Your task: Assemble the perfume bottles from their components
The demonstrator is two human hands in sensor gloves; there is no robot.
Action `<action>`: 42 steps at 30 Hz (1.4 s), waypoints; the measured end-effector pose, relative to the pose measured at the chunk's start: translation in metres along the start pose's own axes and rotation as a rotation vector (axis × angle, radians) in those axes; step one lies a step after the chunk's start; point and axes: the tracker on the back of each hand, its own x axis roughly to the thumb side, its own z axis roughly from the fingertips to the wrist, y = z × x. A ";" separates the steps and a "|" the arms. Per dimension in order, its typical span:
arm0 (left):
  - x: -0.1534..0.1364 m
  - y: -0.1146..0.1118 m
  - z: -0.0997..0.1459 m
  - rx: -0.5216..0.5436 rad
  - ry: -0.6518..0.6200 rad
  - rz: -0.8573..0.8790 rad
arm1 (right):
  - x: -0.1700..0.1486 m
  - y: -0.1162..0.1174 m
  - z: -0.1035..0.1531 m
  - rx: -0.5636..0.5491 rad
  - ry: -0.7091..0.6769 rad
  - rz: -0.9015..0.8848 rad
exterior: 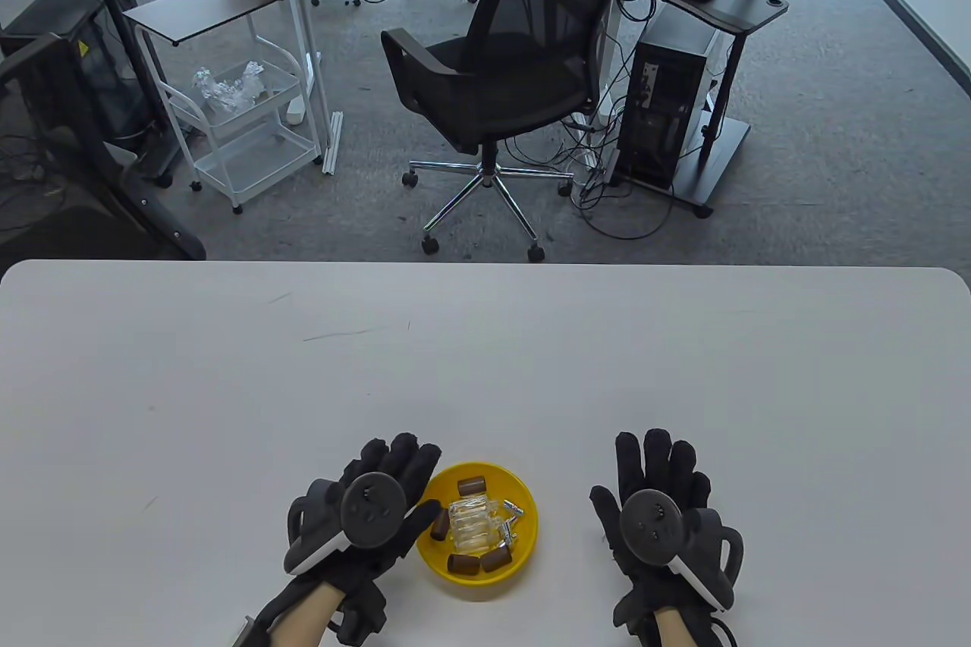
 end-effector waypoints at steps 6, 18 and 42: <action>0.019 -0.010 -0.012 -0.198 -0.095 -0.048 | 0.003 0.004 -0.001 0.036 -0.011 -0.004; 0.042 -0.031 -0.037 -0.397 -0.074 -0.251 | 0.007 0.007 -0.002 0.099 -0.022 -0.041; 0.050 -0.042 -0.037 -0.161 -0.090 -0.305 | 0.010 0.005 -0.002 0.091 -0.047 -0.081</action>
